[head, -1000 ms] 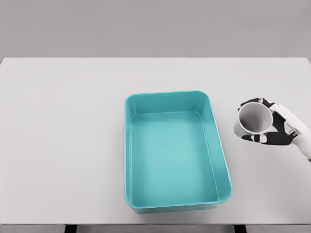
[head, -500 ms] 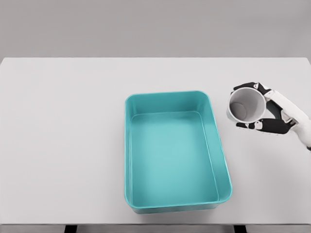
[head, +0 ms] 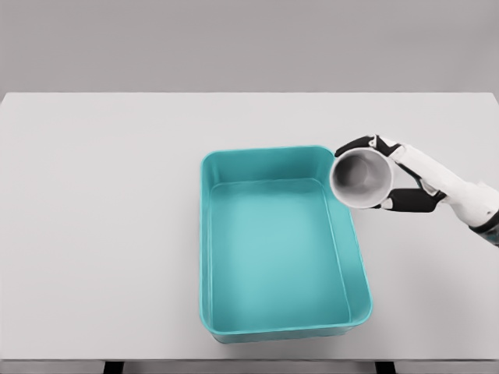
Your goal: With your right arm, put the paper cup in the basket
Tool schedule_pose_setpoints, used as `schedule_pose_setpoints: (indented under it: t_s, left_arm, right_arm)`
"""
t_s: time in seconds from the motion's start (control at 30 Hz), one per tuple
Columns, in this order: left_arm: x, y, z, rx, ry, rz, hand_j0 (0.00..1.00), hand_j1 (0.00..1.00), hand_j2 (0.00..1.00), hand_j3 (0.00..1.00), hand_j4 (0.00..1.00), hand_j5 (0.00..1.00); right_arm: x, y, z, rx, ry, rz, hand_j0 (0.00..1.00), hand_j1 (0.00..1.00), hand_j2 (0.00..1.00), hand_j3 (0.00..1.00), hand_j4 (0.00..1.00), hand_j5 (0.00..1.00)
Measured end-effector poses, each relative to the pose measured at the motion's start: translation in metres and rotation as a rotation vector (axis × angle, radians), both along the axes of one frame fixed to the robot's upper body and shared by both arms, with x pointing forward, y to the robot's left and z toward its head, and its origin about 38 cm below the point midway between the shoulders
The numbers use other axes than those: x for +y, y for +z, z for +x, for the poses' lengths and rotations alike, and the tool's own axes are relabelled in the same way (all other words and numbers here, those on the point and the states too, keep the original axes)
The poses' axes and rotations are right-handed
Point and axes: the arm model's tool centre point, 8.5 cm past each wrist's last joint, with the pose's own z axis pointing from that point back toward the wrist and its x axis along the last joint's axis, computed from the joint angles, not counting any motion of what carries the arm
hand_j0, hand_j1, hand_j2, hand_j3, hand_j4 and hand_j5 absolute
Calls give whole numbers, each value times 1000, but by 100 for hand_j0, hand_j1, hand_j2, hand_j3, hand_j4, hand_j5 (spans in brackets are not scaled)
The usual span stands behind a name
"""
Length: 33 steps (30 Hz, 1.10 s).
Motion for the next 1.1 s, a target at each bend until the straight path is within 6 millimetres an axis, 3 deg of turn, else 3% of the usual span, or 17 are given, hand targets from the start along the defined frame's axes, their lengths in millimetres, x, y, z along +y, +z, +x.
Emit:
schedule_pose_setpoints:
  t_s: [0.23,0.4,0.7,1.1]
  left_arm:
    - [0,0,0,0,0,0,100,100,100,100,100,100]
    - [0,0,0,0,0,0,100,100,100,100,100,100]
    - [0,0,0,0,0,0,100,100,100,100,100,100]
    - [0,0,0,0,0,0,100,100,100,100,100,100]
  right_arm:
    - [38,18,14,-112,126,-139,55,55,55,55,55,55]
    - [57,17,16,-125,198,-220,55,55,55,55,55,55]
    - [85,7,16,-141,304,-362,56,56,56,56,56,56]
    - [102,-18,8,-137,375,-493,59,59,59,59,59,59]
